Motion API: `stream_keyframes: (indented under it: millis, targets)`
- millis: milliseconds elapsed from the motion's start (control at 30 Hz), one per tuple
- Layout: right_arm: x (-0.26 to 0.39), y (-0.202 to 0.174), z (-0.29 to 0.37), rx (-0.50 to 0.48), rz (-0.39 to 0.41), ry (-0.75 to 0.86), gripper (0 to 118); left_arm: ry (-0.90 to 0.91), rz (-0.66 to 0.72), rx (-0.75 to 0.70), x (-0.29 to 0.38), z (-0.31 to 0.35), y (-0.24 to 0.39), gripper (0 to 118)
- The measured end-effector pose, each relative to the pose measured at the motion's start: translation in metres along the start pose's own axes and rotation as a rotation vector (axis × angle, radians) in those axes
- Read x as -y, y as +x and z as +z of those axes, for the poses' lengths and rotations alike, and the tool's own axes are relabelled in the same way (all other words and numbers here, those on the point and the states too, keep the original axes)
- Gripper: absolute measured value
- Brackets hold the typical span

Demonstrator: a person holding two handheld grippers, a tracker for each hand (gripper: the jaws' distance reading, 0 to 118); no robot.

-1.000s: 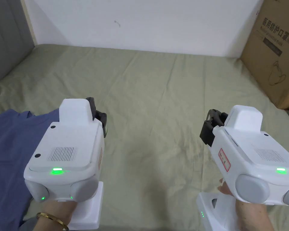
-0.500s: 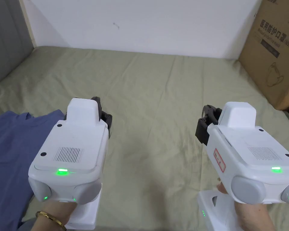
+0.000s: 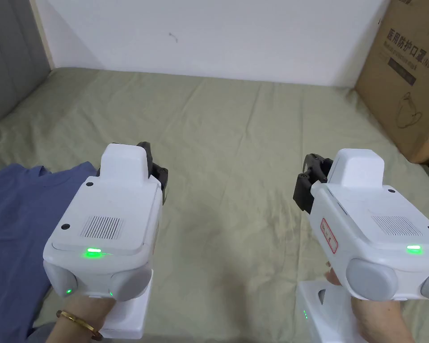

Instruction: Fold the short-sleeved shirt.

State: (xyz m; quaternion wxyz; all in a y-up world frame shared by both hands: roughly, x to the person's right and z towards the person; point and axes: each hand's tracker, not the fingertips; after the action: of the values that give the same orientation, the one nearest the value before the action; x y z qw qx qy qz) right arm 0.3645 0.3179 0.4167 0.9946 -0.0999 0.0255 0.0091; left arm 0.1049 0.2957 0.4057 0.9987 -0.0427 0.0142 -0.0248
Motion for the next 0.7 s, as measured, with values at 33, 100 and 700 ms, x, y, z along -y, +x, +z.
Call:
stream_keyframes:
  millis: [33,100,700]
  targets:
    - [-0.001,-0.001,0.000,-0.002,0.003,0.002,0,0.000,0.000,0.000,0.000,0.000,-0.001,0]
    - [-0.002,-0.004,-0.001,-0.009,0.012,0.006,0,-0.002,0.008,-0.005,-0.001,0.000,-0.004,0]
    - [-0.013,-0.136,-0.031,-0.379,0.074,0.028,0,0.004,0.004,-0.382,0.000,0.059,-0.129,0]
